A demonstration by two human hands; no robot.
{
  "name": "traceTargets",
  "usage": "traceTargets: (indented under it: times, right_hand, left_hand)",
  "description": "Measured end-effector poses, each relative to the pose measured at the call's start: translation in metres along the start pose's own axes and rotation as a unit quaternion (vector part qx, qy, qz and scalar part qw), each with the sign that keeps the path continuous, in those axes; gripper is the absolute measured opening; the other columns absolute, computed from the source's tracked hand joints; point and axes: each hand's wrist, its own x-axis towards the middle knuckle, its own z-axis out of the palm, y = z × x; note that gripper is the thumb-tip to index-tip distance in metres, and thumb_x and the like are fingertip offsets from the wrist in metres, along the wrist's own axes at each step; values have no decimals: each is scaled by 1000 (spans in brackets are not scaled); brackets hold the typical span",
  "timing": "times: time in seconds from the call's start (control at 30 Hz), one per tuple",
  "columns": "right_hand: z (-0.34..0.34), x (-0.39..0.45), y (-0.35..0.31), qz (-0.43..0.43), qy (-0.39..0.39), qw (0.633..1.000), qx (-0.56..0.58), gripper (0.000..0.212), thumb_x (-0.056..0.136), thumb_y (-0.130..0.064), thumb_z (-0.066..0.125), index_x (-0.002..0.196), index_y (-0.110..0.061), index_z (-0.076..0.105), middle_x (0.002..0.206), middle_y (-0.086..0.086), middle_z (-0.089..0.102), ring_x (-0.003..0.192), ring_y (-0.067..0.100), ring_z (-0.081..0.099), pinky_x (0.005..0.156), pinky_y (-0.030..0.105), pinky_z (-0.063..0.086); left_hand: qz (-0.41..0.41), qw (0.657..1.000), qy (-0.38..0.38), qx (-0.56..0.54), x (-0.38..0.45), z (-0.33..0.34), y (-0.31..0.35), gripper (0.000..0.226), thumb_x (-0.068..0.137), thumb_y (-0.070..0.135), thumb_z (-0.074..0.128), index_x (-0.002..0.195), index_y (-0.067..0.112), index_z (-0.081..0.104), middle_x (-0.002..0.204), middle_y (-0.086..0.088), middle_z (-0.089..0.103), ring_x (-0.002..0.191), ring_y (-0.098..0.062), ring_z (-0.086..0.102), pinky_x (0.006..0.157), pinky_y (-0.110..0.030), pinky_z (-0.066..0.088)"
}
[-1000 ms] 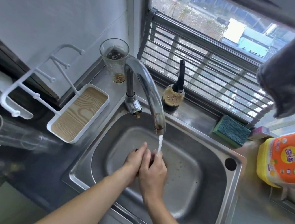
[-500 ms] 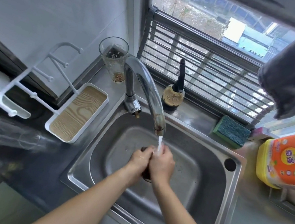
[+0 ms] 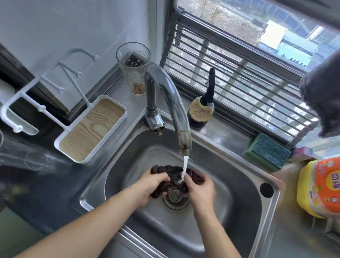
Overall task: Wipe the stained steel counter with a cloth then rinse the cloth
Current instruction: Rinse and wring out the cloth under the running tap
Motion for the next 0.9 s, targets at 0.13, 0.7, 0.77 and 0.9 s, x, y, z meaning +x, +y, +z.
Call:
traceTargets:
  times: [0.13,0.7,0.77,0.9]
  right_hand:
    - [18,-25,-1,-70,70,992,-73,14,96,-27,60,85,-19,62,73,-1,66,79,28,65,70,36,45]
    - [45,-64,-22,-207,67,969,-117,51,95,-46,46,63,-10,61,62,15,66,61,32,60,59,38,36]
    - [45,-57,-22,-215,77,962,-151,49,96,-46,48,67,-11,66,67,16,70,67,36,64,61,39,41]
    - [20,-8,-33,-78,98,989,-80,31,103,-37,52,88,-13,66,89,13,72,89,35,63,72,36,38]
  left_hand:
    - [-19,999,11,-42,0,13,7,25,82,38,68,90,15,73,76,-9,72,58,-23,64,49,-25,48]
    - [3,994,68,-91,-6,29,16,28,93,30,67,72,11,64,61,-2,62,49,-16,57,39,-15,41]
    - [-16,996,26,-81,-8,27,14,29,93,32,68,74,11,64,57,-1,63,45,-15,59,40,-15,43]
    - [-30,995,-92,1,-14,29,1,39,93,46,64,69,15,66,52,2,63,38,-12,56,38,-16,41]
